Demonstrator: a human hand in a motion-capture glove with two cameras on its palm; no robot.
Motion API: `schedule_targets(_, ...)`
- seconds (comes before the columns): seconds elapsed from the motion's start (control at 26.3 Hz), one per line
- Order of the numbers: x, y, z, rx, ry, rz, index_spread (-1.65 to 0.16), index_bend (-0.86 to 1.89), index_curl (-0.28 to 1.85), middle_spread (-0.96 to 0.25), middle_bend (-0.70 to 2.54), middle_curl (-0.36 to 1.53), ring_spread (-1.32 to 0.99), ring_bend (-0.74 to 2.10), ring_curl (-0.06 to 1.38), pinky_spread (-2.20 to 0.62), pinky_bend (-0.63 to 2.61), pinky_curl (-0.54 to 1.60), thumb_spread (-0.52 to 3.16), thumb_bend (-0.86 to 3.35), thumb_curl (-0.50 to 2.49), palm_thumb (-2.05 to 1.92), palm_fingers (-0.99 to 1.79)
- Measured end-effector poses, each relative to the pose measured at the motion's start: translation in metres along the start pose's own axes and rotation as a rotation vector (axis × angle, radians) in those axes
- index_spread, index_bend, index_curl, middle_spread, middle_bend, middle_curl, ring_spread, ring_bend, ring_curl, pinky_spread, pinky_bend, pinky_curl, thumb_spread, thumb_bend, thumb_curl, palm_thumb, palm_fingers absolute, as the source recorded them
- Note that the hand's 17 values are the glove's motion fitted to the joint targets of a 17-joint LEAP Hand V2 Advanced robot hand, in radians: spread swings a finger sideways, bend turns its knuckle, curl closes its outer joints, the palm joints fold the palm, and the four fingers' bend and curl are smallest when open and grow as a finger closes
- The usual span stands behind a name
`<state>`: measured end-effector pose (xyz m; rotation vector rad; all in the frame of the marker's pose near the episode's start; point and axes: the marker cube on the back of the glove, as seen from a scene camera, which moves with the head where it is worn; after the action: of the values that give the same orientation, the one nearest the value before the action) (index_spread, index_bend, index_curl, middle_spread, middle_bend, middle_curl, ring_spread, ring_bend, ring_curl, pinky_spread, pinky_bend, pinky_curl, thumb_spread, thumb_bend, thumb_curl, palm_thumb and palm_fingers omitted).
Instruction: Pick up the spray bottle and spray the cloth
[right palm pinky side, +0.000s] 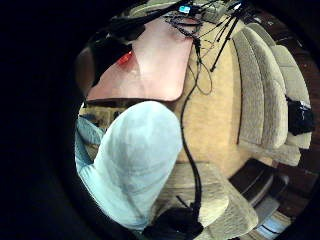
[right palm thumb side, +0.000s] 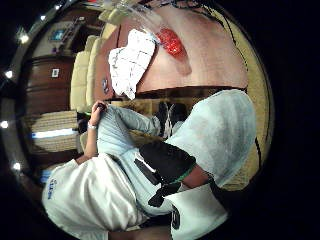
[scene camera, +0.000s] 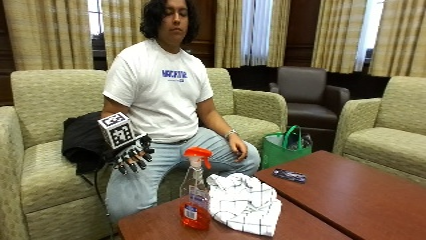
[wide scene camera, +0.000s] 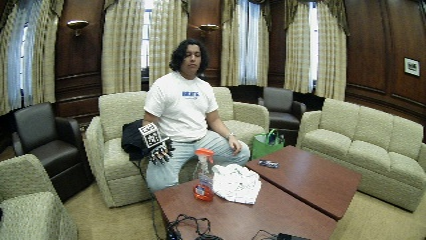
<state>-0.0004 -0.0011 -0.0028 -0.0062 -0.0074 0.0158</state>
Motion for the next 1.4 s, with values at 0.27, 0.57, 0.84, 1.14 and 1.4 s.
schedule_targets(0.27,0.004,0.002,-0.003,0.014,-0.016,0.024,-0.34,0.11,0.08,-0.12,0.20,0.12,-0.07,0.37,0.14,0.17,0.54,0.21,0.63,0.10,0.13,0.29,0.35)
schedule_targets(0.57,0.005,-0.001,-0.004,0.035,-0.062,0.033,-0.40,0.12,0.12,-0.14,0.21,0.18,-0.08,0.39,0.19,0.20,0.56,0.25,0.79,0.04,0.18,0.33,0.32)
schedule_targets(0.84,0.003,-0.010,-0.010,0.030,-0.077,0.063,-0.42,0.12,0.14,-0.15,0.20,0.22,-0.09,0.40,0.21,0.21,0.57,0.28,0.85,0.00,0.22,0.36,0.31)
schedule_targets(1.14,-0.001,-0.037,-0.005,0.056,-0.131,0.055,-0.43,0.11,0.15,-0.15,0.20,0.26,-0.09,0.41,0.24,0.22,0.58,0.30,0.88,-0.02,0.25,0.38,0.28)
schedule_targets(1.4,-0.018,-0.076,-0.006,0.089,-0.236,0.011,-0.43,0.11,0.16,-0.14,0.22,0.29,-0.08,0.42,0.25,0.22,0.56,0.31,0.89,-0.02,0.27,0.39,0.28)
